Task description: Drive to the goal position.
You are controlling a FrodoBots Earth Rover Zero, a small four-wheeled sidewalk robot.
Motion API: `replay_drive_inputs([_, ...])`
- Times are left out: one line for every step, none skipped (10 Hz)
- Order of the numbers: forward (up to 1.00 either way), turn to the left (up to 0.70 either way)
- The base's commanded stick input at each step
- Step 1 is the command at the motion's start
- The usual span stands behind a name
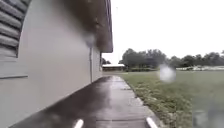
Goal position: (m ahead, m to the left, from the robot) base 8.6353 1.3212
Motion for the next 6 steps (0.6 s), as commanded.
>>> replay_drive_inputs([0.85, 0.0])
replay_drive_inputs([0.85, 0.0])
replay_drive_inputs([0.85, 0.0])
replay_drive_inputs([0.85, 0.0])
replay_drive_inputs([0.85, 0.0])
replay_drive_inputs([0.85, 0.0])
